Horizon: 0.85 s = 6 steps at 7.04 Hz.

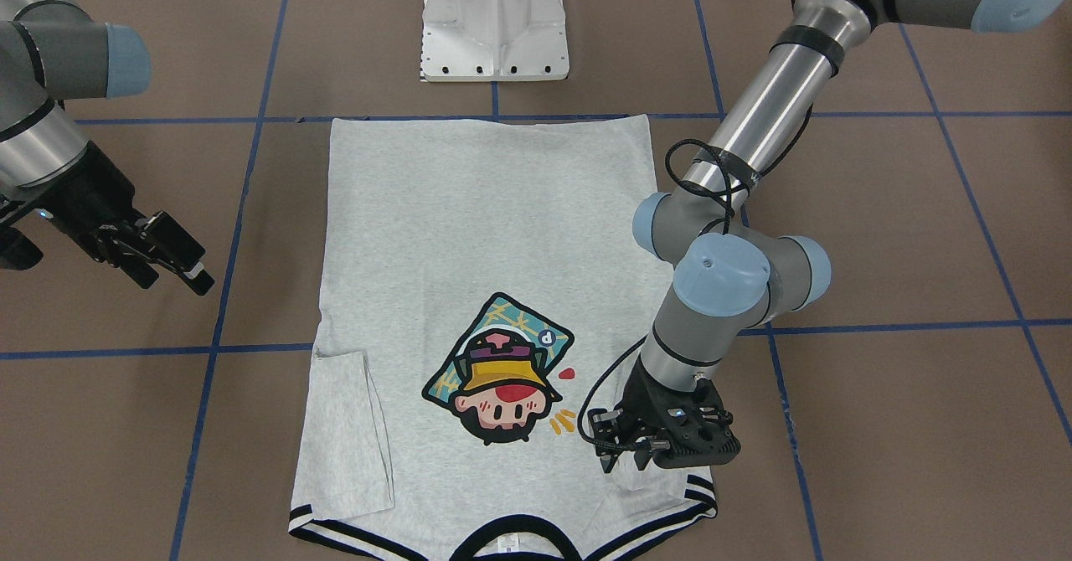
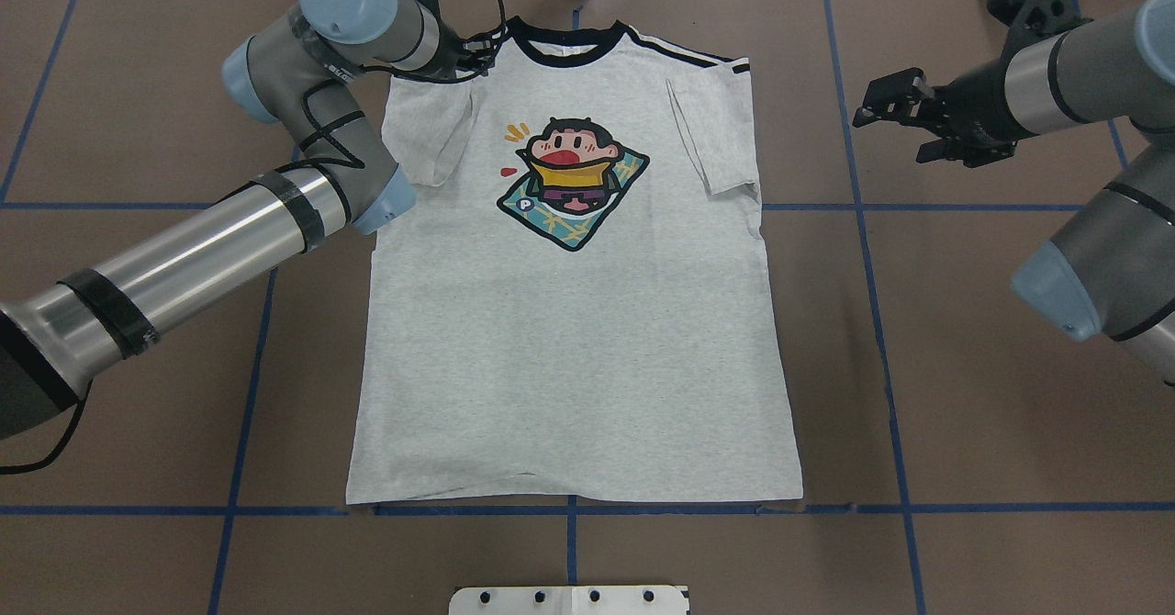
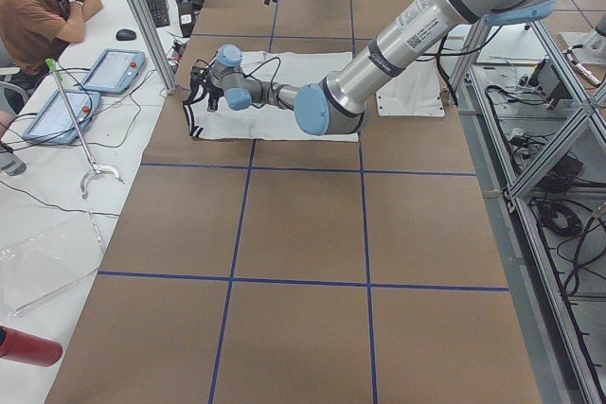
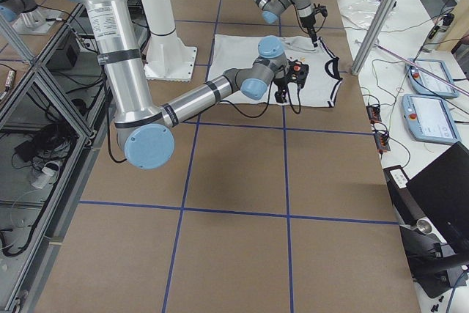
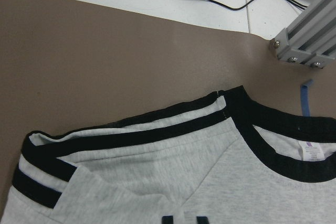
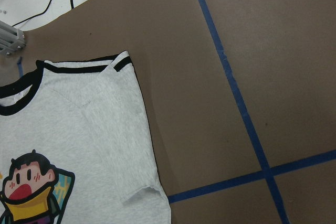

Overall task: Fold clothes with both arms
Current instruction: 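Fold the sleeve nearest the left gripper inward toward the shirt center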

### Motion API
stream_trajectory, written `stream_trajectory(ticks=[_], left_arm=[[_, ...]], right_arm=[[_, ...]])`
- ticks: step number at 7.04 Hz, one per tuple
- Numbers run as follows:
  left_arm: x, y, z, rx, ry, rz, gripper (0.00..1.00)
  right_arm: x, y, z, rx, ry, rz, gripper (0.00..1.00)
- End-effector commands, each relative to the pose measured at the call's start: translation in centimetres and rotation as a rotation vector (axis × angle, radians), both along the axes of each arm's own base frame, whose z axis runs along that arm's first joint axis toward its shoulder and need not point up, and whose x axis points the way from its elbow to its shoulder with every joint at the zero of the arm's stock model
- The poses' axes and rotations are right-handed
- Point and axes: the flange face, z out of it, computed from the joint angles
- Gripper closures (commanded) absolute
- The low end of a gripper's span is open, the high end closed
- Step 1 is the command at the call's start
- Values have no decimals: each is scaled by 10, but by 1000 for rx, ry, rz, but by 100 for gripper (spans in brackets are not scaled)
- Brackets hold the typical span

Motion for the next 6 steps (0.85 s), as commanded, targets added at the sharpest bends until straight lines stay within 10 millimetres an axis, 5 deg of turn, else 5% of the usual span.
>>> stream_trajectory(ticks=[1, 4, 6], left_arm=[[-25, 34, -12, 57, 68, 27, 27], [-75, 107, 1, 42, 169, 136, 27], [-114, 167, -9, 8, 188, 173, 26]], right_arm=[[-19, -3, -26, -78, 73, 24, 0], [-34, 50, -42, -189, 74, 6, 0], [-39, 101, -39, -268, 40, -5, 0]])
